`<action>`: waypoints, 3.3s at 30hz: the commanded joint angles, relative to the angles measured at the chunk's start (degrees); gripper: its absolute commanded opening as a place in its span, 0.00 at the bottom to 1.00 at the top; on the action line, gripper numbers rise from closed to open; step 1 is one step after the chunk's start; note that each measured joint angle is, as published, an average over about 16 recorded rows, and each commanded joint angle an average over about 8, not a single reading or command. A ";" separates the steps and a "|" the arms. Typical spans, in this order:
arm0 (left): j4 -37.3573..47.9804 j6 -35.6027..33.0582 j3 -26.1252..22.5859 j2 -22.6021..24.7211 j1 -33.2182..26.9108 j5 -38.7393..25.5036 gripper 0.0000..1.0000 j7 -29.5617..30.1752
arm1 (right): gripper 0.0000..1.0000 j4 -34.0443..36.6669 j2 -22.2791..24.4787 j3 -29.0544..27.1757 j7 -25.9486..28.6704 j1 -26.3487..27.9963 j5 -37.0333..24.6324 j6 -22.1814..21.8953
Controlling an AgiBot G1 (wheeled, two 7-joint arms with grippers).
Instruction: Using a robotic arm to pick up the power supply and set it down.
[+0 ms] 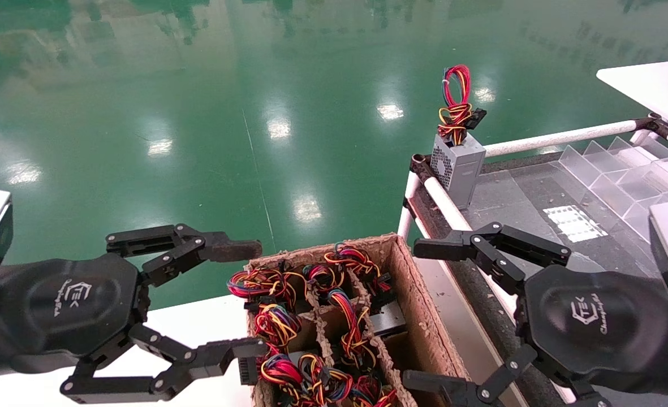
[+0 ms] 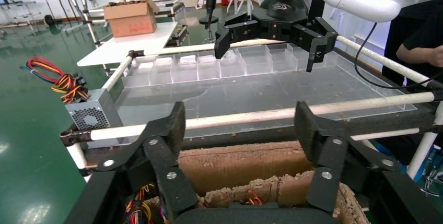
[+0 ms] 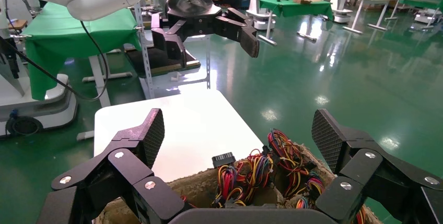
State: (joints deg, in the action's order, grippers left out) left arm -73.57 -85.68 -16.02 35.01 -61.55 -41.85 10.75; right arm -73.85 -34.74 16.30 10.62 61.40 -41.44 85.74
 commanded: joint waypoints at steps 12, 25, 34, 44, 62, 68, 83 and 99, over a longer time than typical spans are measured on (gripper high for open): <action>0.00 0.00 0.00 0.00 0.00 0.00 0.00 0.00 | 1.00 0.00 0.00 0.00 0.00 0.00 0.00 0.00; 0.00 0.00 0.00 0.00 0.00 0.00 0.00 0.00 | 1.00 0.00 0.00 0.00 0.00 0.00 0.00 0.00; 0.00 0.00 0.00 0.00 0.00 0.00 0.05 0.00 | 1.00 0.00 0.00 0.00 0.00 0.00 0.00 0.00; 0.00 0.00 0.00 0.00 0.00 0.00 1.00 0.00 | 1.00 0.00 0.00 0.00 0.00 0.00 0.00 0.00; 0.05 -0.01 -0.05 0.00 -0.02 0.02 1.00 -0.03 | 1.00 2.88 -1.30 1.61 1.64 0.50 -3.52 -3.65; 0.06 0.00 -0.05 0.00 0.00 0.00 1.00 -0.04 | 1.00 3.39 -1.64 2.10 1.47 1.22 -5.79 -5.36; 0.11 -0.01 -0.11 -0.01 -0.04 0.03 1.00 -0.08 | 1.00 7.54 -11.70 10.44 7.74 8.84 -24.34 -20.05; 0.12 0.02 -0.18 -0.04 -0.05 0.08 1.00 -0.12 | 0.84 25.70 -24.22 19.31 6.01 21.53 -38.25 -19.97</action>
State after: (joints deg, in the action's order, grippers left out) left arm -73.45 -85.66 -16.20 34.97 -61.60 -41.78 10.63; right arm -48.55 -58.76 35.40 16.67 82.58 -79.49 65.36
